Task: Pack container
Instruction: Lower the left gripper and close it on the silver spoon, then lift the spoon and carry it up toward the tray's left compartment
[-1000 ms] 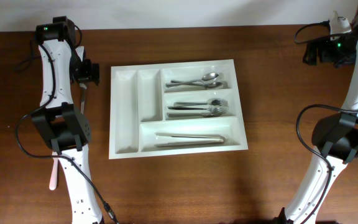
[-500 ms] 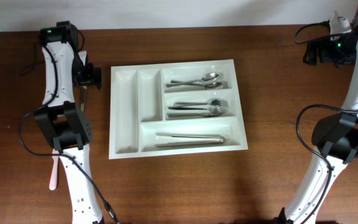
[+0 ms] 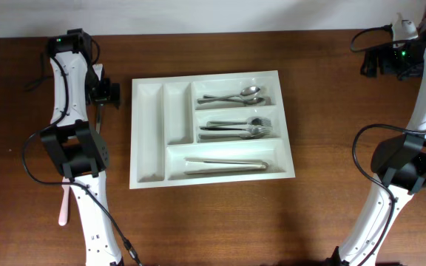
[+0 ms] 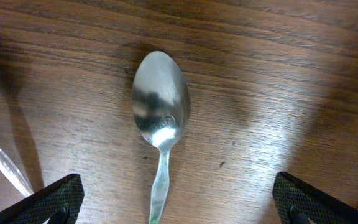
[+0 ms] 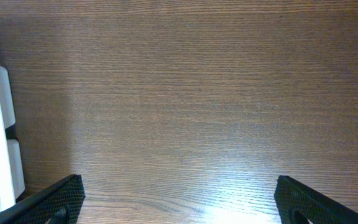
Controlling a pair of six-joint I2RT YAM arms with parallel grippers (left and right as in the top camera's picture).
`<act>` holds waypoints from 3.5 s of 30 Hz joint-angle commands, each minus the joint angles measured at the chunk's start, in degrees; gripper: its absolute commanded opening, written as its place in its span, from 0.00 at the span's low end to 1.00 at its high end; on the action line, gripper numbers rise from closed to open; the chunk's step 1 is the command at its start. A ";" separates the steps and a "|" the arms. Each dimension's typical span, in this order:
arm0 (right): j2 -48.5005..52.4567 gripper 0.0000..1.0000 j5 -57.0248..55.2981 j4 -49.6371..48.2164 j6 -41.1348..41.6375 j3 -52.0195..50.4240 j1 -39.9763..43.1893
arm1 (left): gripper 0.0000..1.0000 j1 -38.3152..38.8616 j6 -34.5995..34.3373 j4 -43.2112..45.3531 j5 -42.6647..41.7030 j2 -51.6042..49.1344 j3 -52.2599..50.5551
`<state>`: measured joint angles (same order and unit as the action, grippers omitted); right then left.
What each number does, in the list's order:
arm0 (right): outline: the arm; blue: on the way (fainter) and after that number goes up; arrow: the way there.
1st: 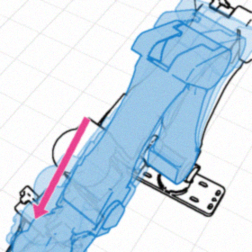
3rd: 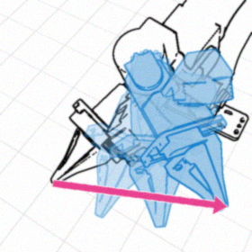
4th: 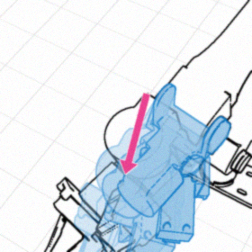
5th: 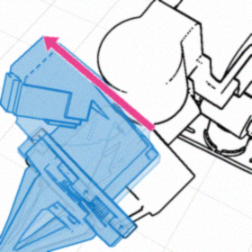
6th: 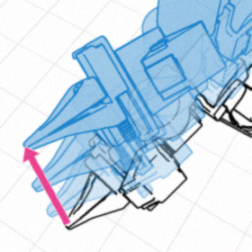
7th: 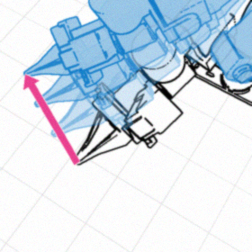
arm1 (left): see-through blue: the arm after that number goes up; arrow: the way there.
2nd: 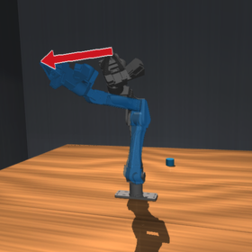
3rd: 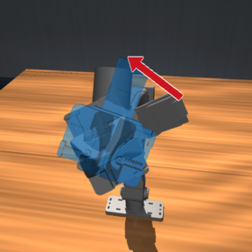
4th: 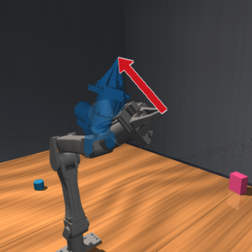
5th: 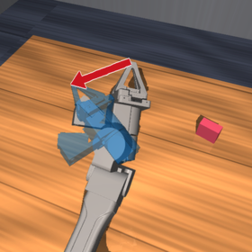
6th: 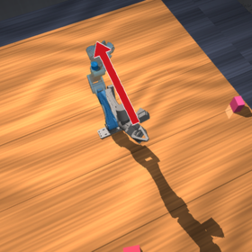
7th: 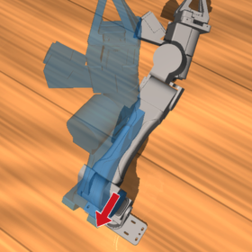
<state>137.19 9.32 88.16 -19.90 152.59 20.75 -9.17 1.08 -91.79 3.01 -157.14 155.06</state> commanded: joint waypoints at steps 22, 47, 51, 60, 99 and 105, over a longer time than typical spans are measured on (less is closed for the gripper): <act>-0.83 0.99 -0.11 -0.15 0.09 -0.31 0.28 | 0.94 -0.55 5.01 1.57 -3.37 -3.06 0.55; -0.83 0.98 -0.11 -0.15 0.09 -0.31 0.28 | 0.47 -0.55 4.79 0.61 -5.14 -3.26 0.55; -0.83 0.99 -0.11 -0.15 0.09 -0.31 0.28 | 0.28 -0.55 4.79 0.61 -5.14 -3.26 0.55; -0.83 0.99 -0.11 -0.15 0.09 -0.31 0.28 | 0.04 -0.55 4.79 0.50 -5.14 -3.26 0.55; -0.83 0.99 -0.11 -0.15 0.09 -0.31 0.28 | 0.83 -0.48 5.01 5.31 -4.37 -3.26 0.57; -0.83 0.99 -0.11 -0.15 0.09 -0.31 0.28 | 0.45 -0.48 5.03 7.08 -5.68 -3.26 0.57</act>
<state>137.19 9.32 88.18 -19.90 152.59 20.75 -9.19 5.54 -85.23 -0.62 -159.46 155.17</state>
